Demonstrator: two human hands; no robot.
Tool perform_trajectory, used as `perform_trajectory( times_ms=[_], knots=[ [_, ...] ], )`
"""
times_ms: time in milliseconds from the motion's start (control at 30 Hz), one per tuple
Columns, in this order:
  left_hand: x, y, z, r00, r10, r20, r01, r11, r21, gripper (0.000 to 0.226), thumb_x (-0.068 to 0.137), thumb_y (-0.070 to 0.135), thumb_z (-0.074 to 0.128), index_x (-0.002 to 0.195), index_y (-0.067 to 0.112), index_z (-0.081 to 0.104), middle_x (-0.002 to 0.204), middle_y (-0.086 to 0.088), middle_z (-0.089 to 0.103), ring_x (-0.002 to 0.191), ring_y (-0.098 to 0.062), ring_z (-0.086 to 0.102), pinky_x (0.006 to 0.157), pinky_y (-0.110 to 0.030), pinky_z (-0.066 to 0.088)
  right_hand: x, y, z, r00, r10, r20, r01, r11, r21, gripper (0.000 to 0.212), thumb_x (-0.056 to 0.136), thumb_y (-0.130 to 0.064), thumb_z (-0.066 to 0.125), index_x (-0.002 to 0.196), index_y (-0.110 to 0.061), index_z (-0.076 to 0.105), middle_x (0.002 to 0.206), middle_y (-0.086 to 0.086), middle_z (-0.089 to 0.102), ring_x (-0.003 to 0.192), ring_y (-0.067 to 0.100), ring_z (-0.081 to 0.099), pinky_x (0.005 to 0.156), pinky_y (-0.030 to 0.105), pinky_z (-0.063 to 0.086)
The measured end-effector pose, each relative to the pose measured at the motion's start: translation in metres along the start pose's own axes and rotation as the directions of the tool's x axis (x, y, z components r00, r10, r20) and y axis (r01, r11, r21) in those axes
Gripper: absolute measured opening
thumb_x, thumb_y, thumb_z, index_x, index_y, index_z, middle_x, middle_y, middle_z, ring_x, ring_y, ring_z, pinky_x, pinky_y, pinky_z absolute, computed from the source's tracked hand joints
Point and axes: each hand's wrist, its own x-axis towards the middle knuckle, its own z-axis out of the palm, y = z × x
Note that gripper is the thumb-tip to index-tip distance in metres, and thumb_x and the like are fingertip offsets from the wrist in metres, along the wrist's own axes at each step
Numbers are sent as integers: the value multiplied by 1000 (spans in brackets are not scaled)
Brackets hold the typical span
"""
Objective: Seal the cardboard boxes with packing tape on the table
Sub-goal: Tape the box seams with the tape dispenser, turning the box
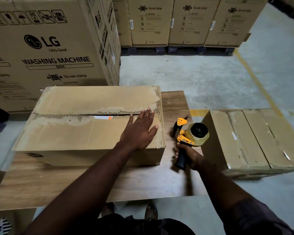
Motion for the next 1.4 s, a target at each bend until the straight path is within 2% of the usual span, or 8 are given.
perform_trajectory(
  times_ms=[133, 233, 400, 567, 833, 1000, 1167, 1400],
  knots=[
    [-2, 2, 0, 999, -11, -48, 9, 1000, -28, 66, 104, 52, 27, 161, 25, 11, 169, 7, 2, 154, -8, -2, 125, -47, -1, -30, -26, -6, 994, 86, -63, -102, 608, -787, 52, 93, -56, 63, 112, -8, 64, 100, 12, 74, 77, 27, 72, 72, 35, 58],
    [-3, 4, 0, 992, -33, -121, 24, 997, -74, 64, 103, 50, 35, 160, 25, 21, 168, 8, 12, 154, -7, 5, 126, -45, 4, -68, -76, 20, 987, -157, 12, 56, 276, -960, 47, 97, -53, 59, 98, -6, 66, 90, 11, 73, 68, 21, 68, 68, 30, 50],
    [-4, 7, -1, 985, -41, -170, 22, 994, -108, 57, 102, 43, 41, 155, 23, 35, 165, 5, 24, 153, -9, 14, 125, -44, 10, -102, -122, 102, 762, -611, 216, 595, 528, -606, 43, 101, -49, 52, 110, -9, 64, 118, 12, 68, 108, 27, 65, 97, 47, 50],
    [-4, 8, -4, 976, -38, -213, 12, 993, -121, 51, 100, 33, 46, 150, 25, 44, 160, 3, 36, 150, -13, 27, 123, -43, 18, -71, -92, 144, 805, -569, 169, 536, 574, -619, 64, 103, -49, 45, 146, -2, 38, 144, 14, 54, 130, 30, 53, 105, 39, 44],
    [-8, 9, -6, 944, -22, -328, -34, 986, -163, 43, 92, 23, 50, 131, 12, 65, 142, -9, 58, 135, -25, 51, 114, -38, 36, -81, -110, 130, 788, -613, 60, 411, 451, -792, 26, 99, -15, 45, 96, 4, 63, 95, 19, 64, 89, 32, 61, 69, 30, 39],
    [-5, 8, -5, 978, -63, -198, 47, 995, -86, 59, 102, 32, 42, 156, 12, 30, 163, -8, 29, 152, -22, 21, 125, -42, 14, -81, -94, 150, 732, -679, 53, 495, 478, -725, 36, 104, -24, 46, 127, 1, 57, 129, 22, 62, 119, 37, 58, 78, 30, 35],
    [-6, 12, -7, 978, -145, -151, 140, 989, -48, 63, 104, 39, 36, 159, 12, 21, 167, -7, 17, 155, -23, 10, 125, -42, 10, -81, -93, 122, 835, -544, 84, 436, 561, -704, 43, 105, -32, 46, 100, 3, 70, 101, 20, 71, 86, 29, 66, 69, 31, 49],
    [-4, 12, -8, 959, -273, -80, 276, 961, 31, 75, 101, 43, 36, 161, 10, 6, 168, -12, 2, 155, -32, -1, 125, -50, 6, -105, -86, 157, 527, -761, 378, 634, 56, -771, 45, 107, -23, 45, 146, -2, 44, 146, 20, 51, 136, 31, 47, 105, 32, 33]
  ],
)
